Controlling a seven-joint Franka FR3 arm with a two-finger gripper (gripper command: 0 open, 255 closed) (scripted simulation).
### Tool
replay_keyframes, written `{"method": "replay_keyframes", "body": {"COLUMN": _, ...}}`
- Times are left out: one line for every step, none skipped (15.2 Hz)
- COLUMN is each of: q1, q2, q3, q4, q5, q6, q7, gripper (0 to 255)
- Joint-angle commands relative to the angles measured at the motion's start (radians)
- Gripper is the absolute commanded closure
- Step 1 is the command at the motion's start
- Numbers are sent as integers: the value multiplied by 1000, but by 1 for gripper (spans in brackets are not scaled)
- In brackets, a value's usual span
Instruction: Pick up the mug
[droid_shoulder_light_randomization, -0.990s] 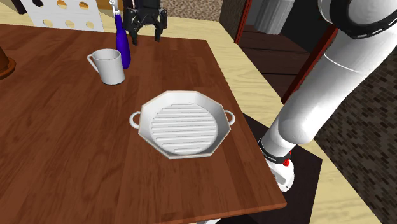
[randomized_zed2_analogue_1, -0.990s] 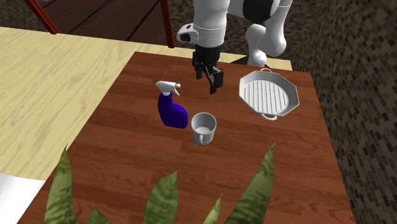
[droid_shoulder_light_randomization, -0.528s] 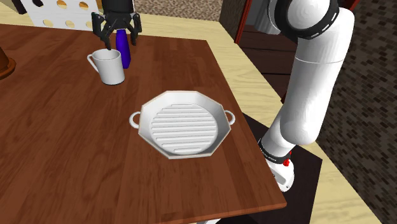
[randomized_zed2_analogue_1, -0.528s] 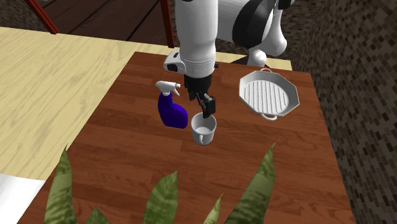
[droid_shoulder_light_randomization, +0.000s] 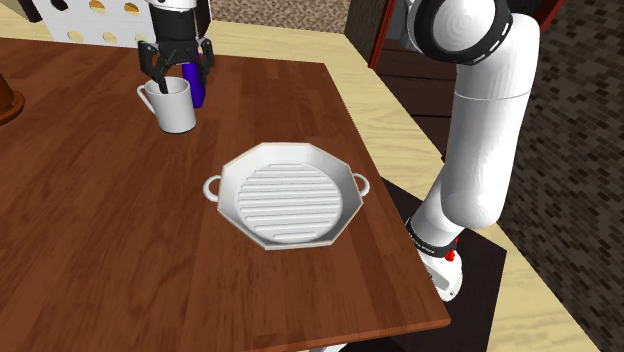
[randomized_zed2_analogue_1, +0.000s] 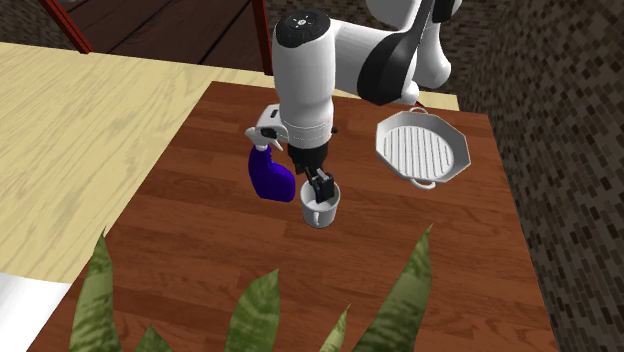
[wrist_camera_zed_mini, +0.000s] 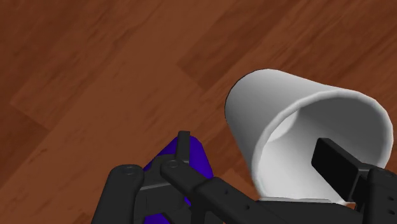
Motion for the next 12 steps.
{"method": "replay_keyframes", "body": {"q1": -3, "q2": 0, "q3": -1, "q4": -30, "q5": 1, "q6": 22, "q7": -1, "gripper": 0}}
{"method": "replay_keyframes", "body": {"q1": -3, "q2": 0, "q3": -1, "q4": -30, "q5": 1, "q6": 22, "q7": -1, "gripper": 0}}
{"method": "replay_keyframes", "body": {"q1": -2, "q2": 6, "q3": -1, "q4": -19, "q5": 0, "q6": 18, "q7": -1, "gripper": 255}}
{"method": "replay_keyframes", "body": {"q1": -3, "q2": 3, "q3": -1, "q4": -26, "q5": 0, "q6": 21, "q7": -2, "gripper": 255}}
{"method": "replay_keyframes", "body": {"q1": -3, "q2": 0, "q3": -1, "q4": -26, "q5": 1, "q6": 18, "q7": -1, "gripper": 255}}
{"method": "replay_keyframes", "body": {"q1": -3, "q2": 3, "q3": -1, "q4": -23, "q5": 0, "q6": 18, "q7": -2, "gripper": 255}}
{"method": "replay_keyframes", "body": {"q1": -1, "q2": 0, "q3": 0, "q4": -25, "q5": 1, "q6": 18, "q7": 1, "gripper": 255}}
{"method": "replay_keyframes", "body": {"q1": -2, "q2": 0, "q3": 0, "q4": -27, "q5": 1, "q6": 20, "q7": 0, "gripper": 255}}
{"method": "replay_keyframes", "body": {"q1": -1, "q2": 1, "q3": 0, "q4": -30, "q5": 0, "q6": 23, "q7": 2, "gripper": 255}}
{"method": "replay_keyframes", "body": {"q1": -2, "q2": -4, "q3": 0, "q4": -39, "q5": 2, "q6": 28, "q7": 2, "gripper": 255}}
{"method": "replay_keyframes", "body": {"q1": -3, "q2": -8, "q3": 0, "q4": -38, "q5": 3, "q6": 23, "q7": 0, "gripper": 255}}
{"method": "replay_keyframes", "body": {"q1": -3, "q2": 0, "q3": -1, "q4": -30, "q5": 1, "q6": 22, "q7": -1, "gripper": 255}}
